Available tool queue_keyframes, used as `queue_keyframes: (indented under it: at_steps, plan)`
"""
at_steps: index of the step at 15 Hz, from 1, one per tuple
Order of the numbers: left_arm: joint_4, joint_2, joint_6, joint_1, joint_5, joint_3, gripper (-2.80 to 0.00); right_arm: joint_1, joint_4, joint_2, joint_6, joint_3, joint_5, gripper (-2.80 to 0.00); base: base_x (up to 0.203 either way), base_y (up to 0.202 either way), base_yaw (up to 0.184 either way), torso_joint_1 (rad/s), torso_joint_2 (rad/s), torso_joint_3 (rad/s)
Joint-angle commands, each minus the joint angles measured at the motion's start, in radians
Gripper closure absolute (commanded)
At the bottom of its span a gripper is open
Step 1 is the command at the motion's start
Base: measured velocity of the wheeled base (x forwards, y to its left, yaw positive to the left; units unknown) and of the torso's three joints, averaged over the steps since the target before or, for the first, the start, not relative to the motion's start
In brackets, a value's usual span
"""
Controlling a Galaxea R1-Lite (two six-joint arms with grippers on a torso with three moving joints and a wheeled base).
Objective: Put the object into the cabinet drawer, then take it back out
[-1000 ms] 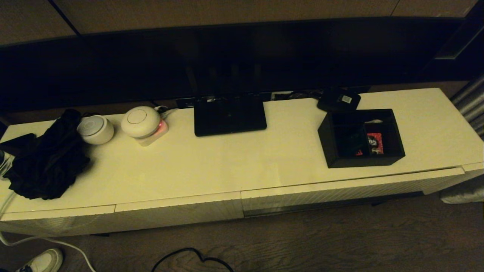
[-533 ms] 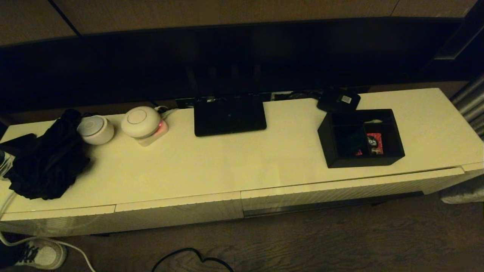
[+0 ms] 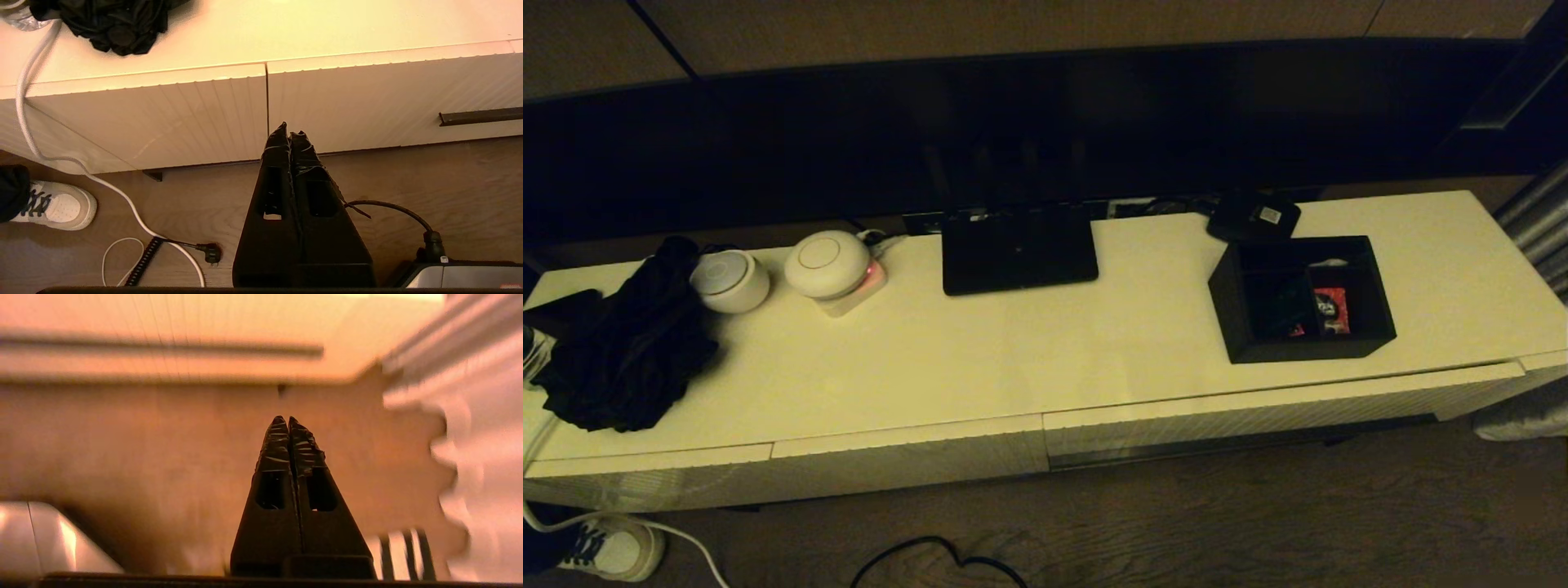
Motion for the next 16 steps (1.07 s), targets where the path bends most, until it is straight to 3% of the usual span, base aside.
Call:
queue_keyframes:
  at_steps: [1,3,5,9,16]
  plan:
    - [0.0,0.0,0.0,0.0,0.001,0.003,0.0,0.001,-0.17,-0.02,-0.002,0.064,0.019,0.0,0.0,0.0,0.0,0.0,0.0,0.0]
    - [0.0,0.0,0.0,0.0,0.001,0.003,0.0,0.001,-0.288,-0.019,0.011,0.146,0.064,0.0,0.0,0.0,0.0,0.0,0.0,0.0]
    - [0.0,0.0,0.0,0.0,0.0,0.003,0.0,0.001,-0.289,-0.02,0.068,0.181,0.093,0.0,0.0,0.0,0.0,0.0,0.0,0.0]
    - [0.0,0.0,0.0,0.0,0.0,0.003,0.0,0.001,-0.305,-0.022,0.067,0.24,0.186,0.0,0.0,0.0,0.0,0.0,0.0,0.0]
    - [0.0,0.0,0.0,0.0,0.001,0.003,0.0,0.001,-0.313,-0.022,0.076,0.235,0.192,0.0,0.0,0.0,0.0,0.0,0.0,0.0]
